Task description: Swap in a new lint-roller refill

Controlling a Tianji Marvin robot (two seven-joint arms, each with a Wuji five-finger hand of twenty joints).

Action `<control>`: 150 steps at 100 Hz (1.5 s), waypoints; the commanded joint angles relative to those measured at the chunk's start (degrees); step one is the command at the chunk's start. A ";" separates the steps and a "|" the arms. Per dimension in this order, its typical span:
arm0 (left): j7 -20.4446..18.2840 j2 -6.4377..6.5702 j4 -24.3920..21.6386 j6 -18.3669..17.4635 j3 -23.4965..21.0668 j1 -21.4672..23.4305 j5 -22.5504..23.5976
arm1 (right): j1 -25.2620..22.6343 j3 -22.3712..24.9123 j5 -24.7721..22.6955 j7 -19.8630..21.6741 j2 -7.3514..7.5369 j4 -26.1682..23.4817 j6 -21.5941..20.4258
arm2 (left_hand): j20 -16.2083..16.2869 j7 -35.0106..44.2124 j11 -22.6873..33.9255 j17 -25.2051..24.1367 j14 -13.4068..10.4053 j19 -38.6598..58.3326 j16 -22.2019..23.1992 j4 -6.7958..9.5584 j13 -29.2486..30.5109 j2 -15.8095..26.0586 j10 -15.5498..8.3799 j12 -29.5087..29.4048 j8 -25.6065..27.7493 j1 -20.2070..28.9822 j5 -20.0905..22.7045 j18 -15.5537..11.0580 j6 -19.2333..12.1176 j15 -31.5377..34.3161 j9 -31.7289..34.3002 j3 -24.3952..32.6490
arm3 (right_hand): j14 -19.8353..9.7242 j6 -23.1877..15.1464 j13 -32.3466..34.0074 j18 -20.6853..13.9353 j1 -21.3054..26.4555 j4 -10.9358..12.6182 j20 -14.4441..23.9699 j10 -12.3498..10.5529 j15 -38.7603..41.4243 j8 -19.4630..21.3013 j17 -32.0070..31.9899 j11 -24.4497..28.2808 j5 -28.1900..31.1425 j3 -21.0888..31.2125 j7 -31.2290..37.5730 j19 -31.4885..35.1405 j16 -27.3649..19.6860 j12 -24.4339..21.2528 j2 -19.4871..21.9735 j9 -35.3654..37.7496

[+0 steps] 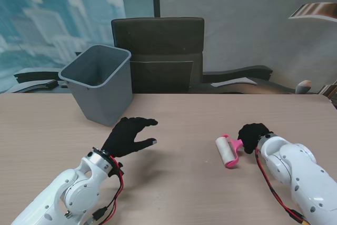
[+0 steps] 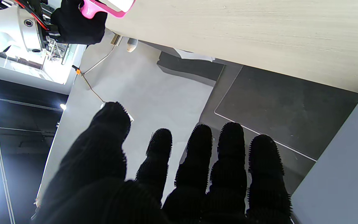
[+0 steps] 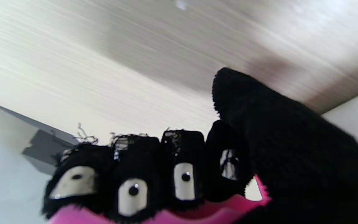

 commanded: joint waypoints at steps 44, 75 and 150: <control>-0.49 -0.20 0.09 0.92 0.86 -0.20 -0.58 | -0.79 -3.57 1.13 -0.15 0.57 -2.74 -0.37 | 0.12 -0.74 -0.82 -1.31 -0.04 0.29 -0.50 0.92 -1.12 2.54 0.14 -0.89 0.64 -0.20 -0.37 -0.82 0.57 -0.15 -2.94 1.67 | -22.30 0.44 0.85 -4.94 2.33 -2.13 0.94 2.86 10.62 1.27 3.39 1.70 2.49 3.94 1.59 7.70 3.04 0.81 -1.35 3.42; -0.70 -0.27 0.12 1.20 1.17 -0.23 -1.30 | 2.00 -13.11 8.88 0.10 -0.46 -5.37 2.93 | 0.11 -0.67 -0.93 -1.60 -0.01 0.11 -0.60 0.94 -1.60 2.57 0.15 -0.98 0.71 -0.16 -0.15 -0.88 0.56 -0.40 -3.34 1.68 | -22.06 0.45 0.85 -4.84 1.90 -2.43 0.72 2.86 10.52 1.59 3.33 1.06 2.16 3.62 1.06 7.35 2.59 1.05 -0.74 3.12; -0.94 -0.30 0.36 1.51 1.78 -0.58 -1.70 | -3.37 -2.20 -1.72 -3.26 0.40 -2.84 3.95 | 0.25 -0.10 -0.89 -1.62 0.06 -0.03 -0.60 0.89 -1.51 2.52 0.26 -0.97 0.97 -0.10 0.64 -0.71 0.44 -0.43 -3.02 1.81 | -21.90 0.44 0.84 -4.68 1.80 -2.72 0.53 2.85 10.57 2.04 3.29 0.71 2.03 3.34 0.79 7.17 2.14 1.39 -0.69 2.97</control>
